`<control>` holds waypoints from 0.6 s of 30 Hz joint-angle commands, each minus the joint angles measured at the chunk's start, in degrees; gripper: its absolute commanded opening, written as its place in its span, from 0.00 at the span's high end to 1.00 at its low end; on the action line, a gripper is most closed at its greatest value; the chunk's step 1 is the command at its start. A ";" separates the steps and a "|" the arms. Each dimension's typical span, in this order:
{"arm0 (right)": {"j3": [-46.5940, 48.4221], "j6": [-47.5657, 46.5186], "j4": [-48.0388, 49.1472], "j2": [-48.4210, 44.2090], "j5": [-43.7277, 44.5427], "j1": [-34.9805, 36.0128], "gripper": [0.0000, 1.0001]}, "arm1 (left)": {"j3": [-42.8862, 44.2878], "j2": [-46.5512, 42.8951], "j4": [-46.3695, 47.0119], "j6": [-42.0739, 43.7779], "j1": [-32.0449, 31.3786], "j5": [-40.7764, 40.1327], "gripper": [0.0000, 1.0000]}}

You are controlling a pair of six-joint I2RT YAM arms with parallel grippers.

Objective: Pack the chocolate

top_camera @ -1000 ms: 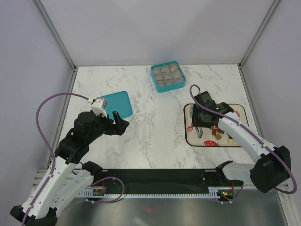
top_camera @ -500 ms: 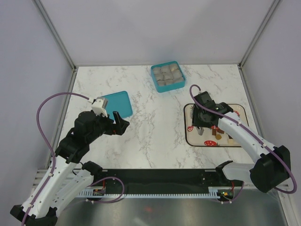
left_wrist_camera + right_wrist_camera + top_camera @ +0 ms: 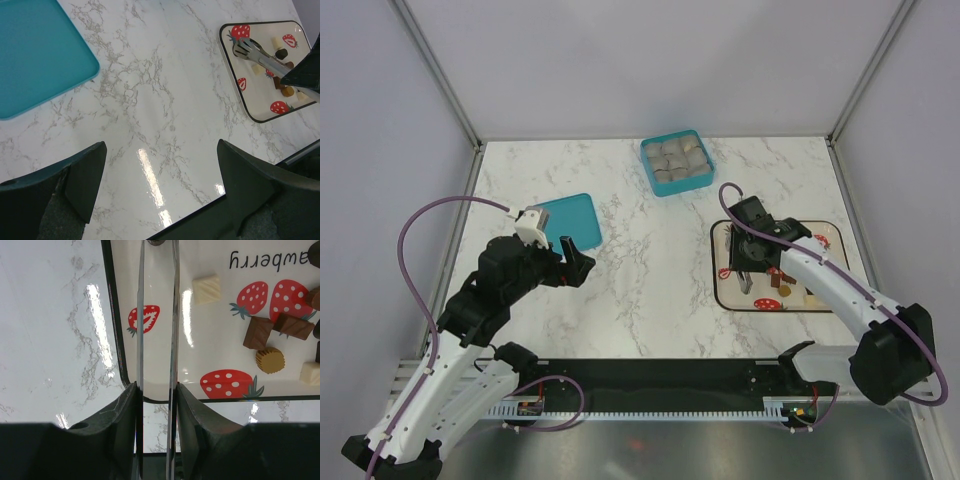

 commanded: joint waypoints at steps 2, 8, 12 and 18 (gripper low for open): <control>2.06 -1.54 0.39 0.51 1.37 0.35 0.62 | 0.40 -0.26 0.47 1.74 0.00 0.49 0.01; 6.63 -2.95 -2.51 0.68 2.69 0.26 0.65 | 0.58 -0.35 0.38 1.92 -0.09 0.58 0.01; 10.15 -3.83 -4.18 1.38 2.60 0.18 0.66 | 0.49 -0.53 0.47 1.83 0.00 0.58 0.01; 17.17 -4.79 -4.36 5.24 2.60 0.26 0.66 | 0.58 -0.70 0.47 1.92 -0.09 0.49 0.01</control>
